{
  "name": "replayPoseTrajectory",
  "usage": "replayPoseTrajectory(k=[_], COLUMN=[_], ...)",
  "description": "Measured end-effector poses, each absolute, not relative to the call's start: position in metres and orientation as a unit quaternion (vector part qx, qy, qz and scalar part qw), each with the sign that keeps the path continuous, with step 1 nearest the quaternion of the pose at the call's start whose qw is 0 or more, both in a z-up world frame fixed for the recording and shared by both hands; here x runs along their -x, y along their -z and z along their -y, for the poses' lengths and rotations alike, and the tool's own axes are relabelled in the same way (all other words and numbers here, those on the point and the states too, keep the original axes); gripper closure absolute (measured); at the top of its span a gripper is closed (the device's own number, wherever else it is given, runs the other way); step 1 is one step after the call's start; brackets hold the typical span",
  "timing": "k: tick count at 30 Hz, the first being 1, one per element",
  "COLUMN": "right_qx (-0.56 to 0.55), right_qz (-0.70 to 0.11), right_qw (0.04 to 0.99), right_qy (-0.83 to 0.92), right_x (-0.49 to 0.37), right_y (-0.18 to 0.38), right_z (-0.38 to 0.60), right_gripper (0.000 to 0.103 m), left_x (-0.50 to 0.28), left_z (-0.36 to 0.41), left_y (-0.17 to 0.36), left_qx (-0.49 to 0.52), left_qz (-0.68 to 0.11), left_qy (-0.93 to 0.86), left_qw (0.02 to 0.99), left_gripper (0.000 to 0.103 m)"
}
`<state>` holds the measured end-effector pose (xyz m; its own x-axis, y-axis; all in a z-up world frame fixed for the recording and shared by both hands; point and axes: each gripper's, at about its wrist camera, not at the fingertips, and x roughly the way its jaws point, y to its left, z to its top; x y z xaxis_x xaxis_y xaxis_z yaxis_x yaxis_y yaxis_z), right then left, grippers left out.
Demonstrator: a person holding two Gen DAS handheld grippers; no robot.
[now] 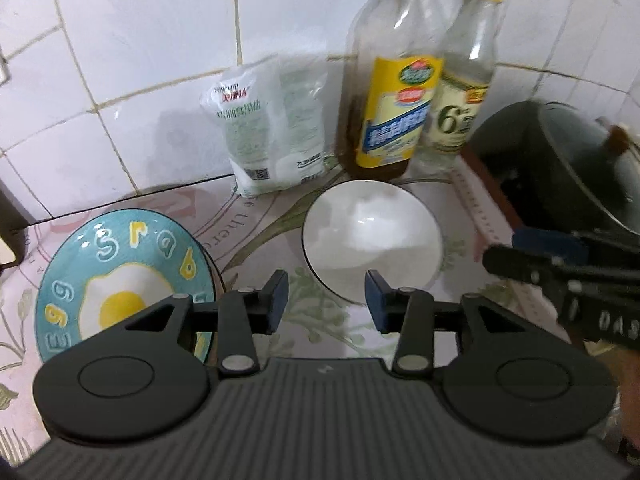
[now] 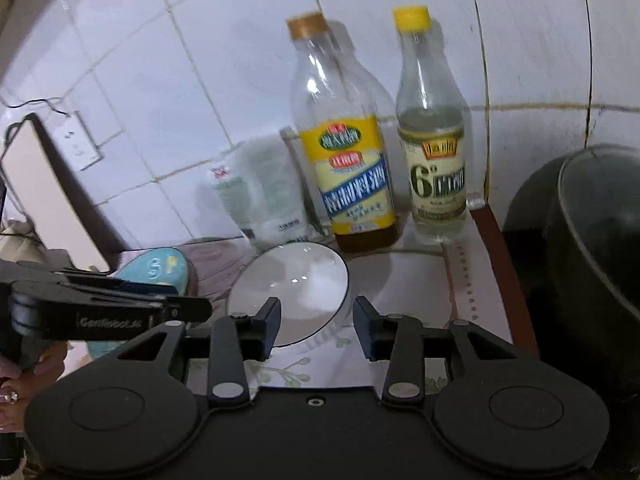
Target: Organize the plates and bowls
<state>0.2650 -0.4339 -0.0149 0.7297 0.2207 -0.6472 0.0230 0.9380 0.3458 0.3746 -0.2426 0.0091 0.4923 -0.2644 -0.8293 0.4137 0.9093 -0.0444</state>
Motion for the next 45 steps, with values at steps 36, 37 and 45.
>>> replayPoseTrajectory(k=[36,37,45], right_qx=[-0.278,-0.275,-0.258], right_qz=[-0.435,-0.431,-0.403], right_qw=[0.853,0.856,0.873], right_qy=[-0.072,-0.073,-0.094], right_x=[-0.302,-0.296,-0.257], right_y=[0.064,0.057,0.008], right_z=[0.432,0.429,0.407], right_gripper=[0.083,0.083,0.083], left_x=[-0.380,-0.374,-0.321], left_z=[0.240,0.237,0.201], left_y=[-0.004,-0.011,-0.052], left_qx=[-0.053,-0.052,-0.044], left_qz=[-0.470,-0.466,-0.436], left_qy=[0.172,0.173,0.183], left_qw=[0.864,0.866,0.880], left_gripper=[0.096,0.096,0.095])
